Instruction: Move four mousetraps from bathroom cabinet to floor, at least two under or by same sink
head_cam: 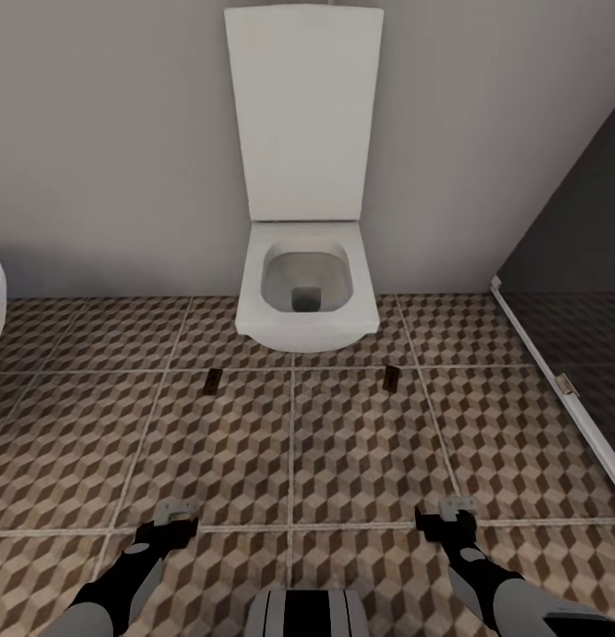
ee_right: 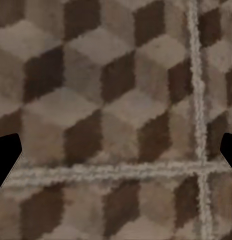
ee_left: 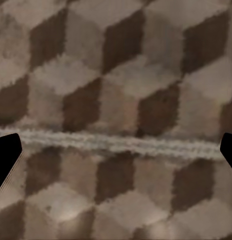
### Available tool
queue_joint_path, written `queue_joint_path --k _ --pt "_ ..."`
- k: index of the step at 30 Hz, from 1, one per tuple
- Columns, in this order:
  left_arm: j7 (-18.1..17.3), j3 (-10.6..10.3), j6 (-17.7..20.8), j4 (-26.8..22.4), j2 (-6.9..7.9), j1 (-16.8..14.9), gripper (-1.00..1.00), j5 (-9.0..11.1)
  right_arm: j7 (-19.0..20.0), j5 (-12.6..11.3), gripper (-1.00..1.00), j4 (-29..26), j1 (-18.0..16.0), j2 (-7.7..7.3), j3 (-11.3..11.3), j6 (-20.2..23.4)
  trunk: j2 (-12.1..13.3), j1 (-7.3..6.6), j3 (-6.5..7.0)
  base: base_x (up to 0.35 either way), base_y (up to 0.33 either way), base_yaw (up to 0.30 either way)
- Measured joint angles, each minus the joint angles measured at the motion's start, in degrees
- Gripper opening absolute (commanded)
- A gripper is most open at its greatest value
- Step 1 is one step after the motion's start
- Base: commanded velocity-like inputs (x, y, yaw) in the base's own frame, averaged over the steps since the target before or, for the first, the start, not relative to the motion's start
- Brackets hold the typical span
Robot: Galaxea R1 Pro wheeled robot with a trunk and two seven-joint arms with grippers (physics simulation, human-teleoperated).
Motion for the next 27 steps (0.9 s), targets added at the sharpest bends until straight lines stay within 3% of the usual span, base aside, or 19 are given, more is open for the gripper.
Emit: queue_joint_path --k 27 --pt "-0.29 0.09 0.04 0.47 0.13 0.0 1.0 0.11 0.52 -0.01 1.0 0.04 0.0 0.1 0.0 2.63 0.36 -0.7 5.99 0.0 0.0 0.0"
